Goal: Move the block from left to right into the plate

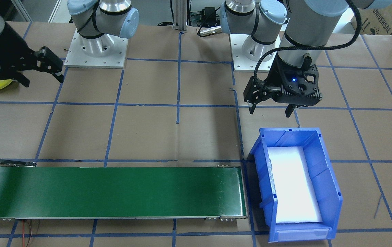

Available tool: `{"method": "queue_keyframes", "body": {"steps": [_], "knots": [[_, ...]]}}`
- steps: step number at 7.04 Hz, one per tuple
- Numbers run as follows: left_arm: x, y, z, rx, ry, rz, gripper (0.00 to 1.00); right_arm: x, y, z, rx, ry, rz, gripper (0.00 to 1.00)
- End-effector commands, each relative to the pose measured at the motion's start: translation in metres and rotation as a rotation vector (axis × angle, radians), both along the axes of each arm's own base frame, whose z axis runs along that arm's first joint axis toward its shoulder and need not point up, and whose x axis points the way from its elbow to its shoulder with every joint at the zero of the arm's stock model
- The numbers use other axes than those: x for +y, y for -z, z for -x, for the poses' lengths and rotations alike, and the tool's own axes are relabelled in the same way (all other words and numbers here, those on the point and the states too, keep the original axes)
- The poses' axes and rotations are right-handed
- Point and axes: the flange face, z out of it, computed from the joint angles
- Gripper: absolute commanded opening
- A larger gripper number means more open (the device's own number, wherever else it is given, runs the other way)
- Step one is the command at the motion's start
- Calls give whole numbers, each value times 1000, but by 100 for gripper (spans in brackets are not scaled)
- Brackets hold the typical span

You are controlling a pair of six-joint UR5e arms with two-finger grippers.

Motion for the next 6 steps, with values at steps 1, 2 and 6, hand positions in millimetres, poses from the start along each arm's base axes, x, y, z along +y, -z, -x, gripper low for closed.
{"method": "queue_keyframes", "body": {"steps": [1,2,6], "knots": [[0,0,0,0,0,0,100,11,-42,-106,31,-49,58,100],[0,0,0,0,0,0,100,9,-52,-138,39,-102,85,100],[0,0,0,-2,0,0,100,-15,-45,-125,153,-97,94,100]]}}
